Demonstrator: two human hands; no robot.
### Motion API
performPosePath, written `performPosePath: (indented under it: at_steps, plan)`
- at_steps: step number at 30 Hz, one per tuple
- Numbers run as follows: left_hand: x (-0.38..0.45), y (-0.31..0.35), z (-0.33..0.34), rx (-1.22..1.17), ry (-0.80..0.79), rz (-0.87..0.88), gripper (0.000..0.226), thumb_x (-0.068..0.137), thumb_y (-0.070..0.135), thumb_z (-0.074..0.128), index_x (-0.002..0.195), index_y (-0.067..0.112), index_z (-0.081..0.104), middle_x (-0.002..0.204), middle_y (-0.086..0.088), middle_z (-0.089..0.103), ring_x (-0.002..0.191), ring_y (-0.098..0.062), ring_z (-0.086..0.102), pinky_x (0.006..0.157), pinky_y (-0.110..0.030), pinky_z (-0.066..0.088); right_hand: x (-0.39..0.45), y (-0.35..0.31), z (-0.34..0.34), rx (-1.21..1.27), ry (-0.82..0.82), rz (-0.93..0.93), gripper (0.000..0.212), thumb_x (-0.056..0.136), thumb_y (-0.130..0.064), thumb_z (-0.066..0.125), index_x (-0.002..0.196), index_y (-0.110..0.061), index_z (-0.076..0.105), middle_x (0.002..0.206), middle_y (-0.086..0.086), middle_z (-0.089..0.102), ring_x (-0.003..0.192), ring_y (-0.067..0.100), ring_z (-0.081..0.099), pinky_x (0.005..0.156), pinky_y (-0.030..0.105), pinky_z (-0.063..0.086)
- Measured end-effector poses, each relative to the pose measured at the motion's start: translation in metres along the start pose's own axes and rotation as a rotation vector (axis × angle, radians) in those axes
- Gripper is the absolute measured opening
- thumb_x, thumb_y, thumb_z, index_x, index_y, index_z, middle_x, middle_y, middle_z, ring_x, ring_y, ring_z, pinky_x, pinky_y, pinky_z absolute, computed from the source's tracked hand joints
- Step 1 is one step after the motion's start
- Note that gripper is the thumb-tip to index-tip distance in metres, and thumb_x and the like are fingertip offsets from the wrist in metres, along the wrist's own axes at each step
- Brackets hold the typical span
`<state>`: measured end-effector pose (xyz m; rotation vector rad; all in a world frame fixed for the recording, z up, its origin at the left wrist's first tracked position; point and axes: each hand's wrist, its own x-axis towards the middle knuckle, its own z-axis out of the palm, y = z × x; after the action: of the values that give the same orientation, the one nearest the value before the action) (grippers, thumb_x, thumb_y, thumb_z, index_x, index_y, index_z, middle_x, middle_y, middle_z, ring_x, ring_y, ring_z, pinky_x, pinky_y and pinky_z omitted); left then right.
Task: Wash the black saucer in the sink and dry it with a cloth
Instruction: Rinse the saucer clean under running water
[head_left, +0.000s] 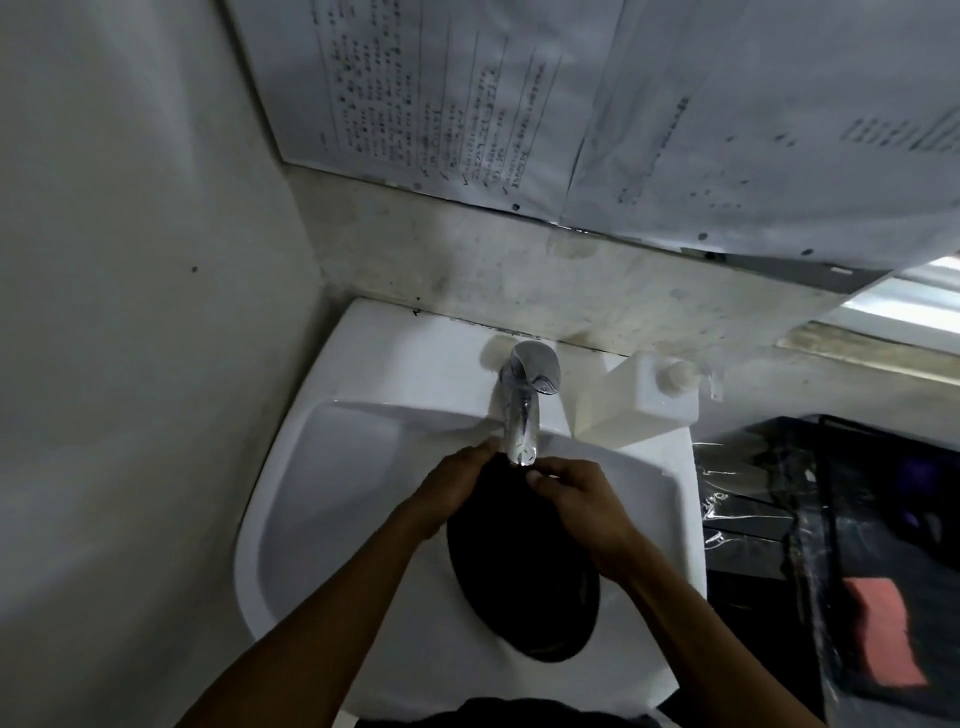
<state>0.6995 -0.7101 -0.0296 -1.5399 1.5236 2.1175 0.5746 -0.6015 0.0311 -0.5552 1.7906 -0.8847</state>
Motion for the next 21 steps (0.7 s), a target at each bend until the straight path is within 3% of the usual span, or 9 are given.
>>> performPosePath:
  at_steps: [2, 3, 5, 7, 9, 12, 14, 18, 21]
  plan:
    - [-0.003, 0.001, 0.002, -0.139, -0.005, -0.055, 0.035, 0.096, 0.051, 0.043, 0.093, 0.025, 0.066, 0.101, 0.004, 0.069, 0.083, -0.004, 0.06, 0.074, -0.021, 0.044, -0.011, -0.004, -0.009, -0.188, -0.017, -0.108, 0.016, 0.095, -0.017, 0.058, 0.102, -0.016, 0.073, 0.092, 0.001, 0.075, 0.083, 0.014, 0.07, 0.081, 0.032, 0.054]
    - [-0.006, 0.0, 0.001, -0.155, -0.003, -0.105, 0.03, 0.097, 0.048, 0.044, 0.09, 0.026, 0.063, 0.093, 0.003, 0.064, 0.077, -0.006, 0.056, 0.069, -0.022, 0.042, -0.017, -0.005, -0.011, -0.325, -0.023, -0.16, 0.018, 0.094, -0.024, 0.059, 0.106, -0.021, 0.072, 0.094, -0.004, 0.075, 0.085, 0.01, 0.07, 0.082, 0.031, 0.056]
    - [-0.013, -0.004, -0.002, -0.231, -0.06, -0.26, 0.034, 0.091, 0.048, 0.053, 0.102, 0.018, 0.063, 0.097, -0.01, 0.061, 0.084, -0.023, 0.058, 0.078, -0.034, 0.048, -0.031, -0.006, -0.011, -0.587, -0.044, -0.262, 0.028, 0.089, -0.039, 0.056, 0.112, -0.029, 0.069, 0.096, -0.009, 0.074, 0.086, 0.008, 0.068, 0.081, 0.033, 0.054]
    - [-0.02, -0.004, -0.002, -0.369, -0.149, -0.362, 0.035, 0.088, 0.037, 0.061, 0.107, 0.007, 0.063, 0.102, -0.019, 0.062, 0.087, -0.035, 0.062, 0.072, -0.046, 0.056, -0.044, -0.003, -0.001, -0.768, -0.09, -0.371, 0.035, 0.085, -0.043, 0.054, 0.117, -0.034, 0.064, 0.101, -0.007, 0.073, 0.088, 0.015, 0.067, 0.079, 0.032, 0.052]
    - [-0.025, -0.004, -0.003, -0.387, -0.088, -0.334, 0.016, 0.089, 0.012, 0.056, 0.098, 0.0, 0.062, 0.086, -0.02, 0.062, 0.073, -0.033, 0.061, 0.06, -0.041, 0.055, -0.051, 0.003, 0.01, -0.836, -0.15, -0.432, 0.04, 0.085, -0.041, 0.058, 0.125, -0.038, 0.06, 0.113, -0.007, 0.07, 0.099, 0.018, 0.064, 0.083, 0.029, 0.05]
    - [-0.031, -0.015, -0.007, -0.378, 0.154, -0.204, 0.024, 0.084, -0.013, 0.045, 0.096, -0.007, 0.065, 0.073, -0.017, 0.066, 0.059, -0.03, 0.063, 0.048, -0.032, 0.052, -0.052, 0.018, 0.014, -0.826, -0.231, -0.399, 0.048, 0.085, -0.042, 0.066, 0.132, -0.04, 0.055, 0.129, -0.011, 0.063, 0.117, 0.01, 0.057, 0.096, 0.025, 0.046]
    - [-0.038, -0.024, -0.014, -0.386, 0.261, -0.056, 0.027, 0.088, -0.008, 0.049, 0.104, 0.003, 0.068, 0.083, -0.012, 0.071, 0.069, -0.024, 0.069, 0.057, -0.028, 0.056, -0.053, 0.028, 0.011, -0.797, -0.238, -0.354, 0.051, 0.085, -0.044, 0.066, 0.134, -0.036, 0.055, 0.131, -0.008, 0.061, 0.12, 0.011, 0.055, 0.099, 0.026, 0.045]
    - [-0.057, -0.046, -0.036, -0.21, 0.412, 0.291, 0.046, 0.089, -0.004, 0.054, 0.125, 0.024, 0.061, 0.12, 0.0, 0.066, 0.107, -0.017, 0.063, 0.098, -0.037, 0.05, -0.06, 0.04, 0.0, -0.685, -0.121, -0.33, 0.042, 0.088, -0.037, 0.065, 0.129, -0.029, 0.061, 0.11, -0.009, 0.066, 0.101, 0.006, 0.061, 0.088, 0.018, 0.046]
    - [-0.074, -0.06, -0.045, -0.064, 0.58, 0.462, 0.049, 0.091, -0.003, 0.053, 0.133, 0.022, 0.058, 0.128, 0.005, 0.062, 0.12, -0.015, 0.056, 0.107, -0.036, 0.042, -0.062, 0.044, -0.007, -0.578, 0.005, -0.325, 0.031, 0.088, -0.036, 0.066, 0.119, -0.031, 0.066, 0.09, -0.012, 0.069, 0.088, 0.001, 0.065, 0.082, 0.017, 0.049]
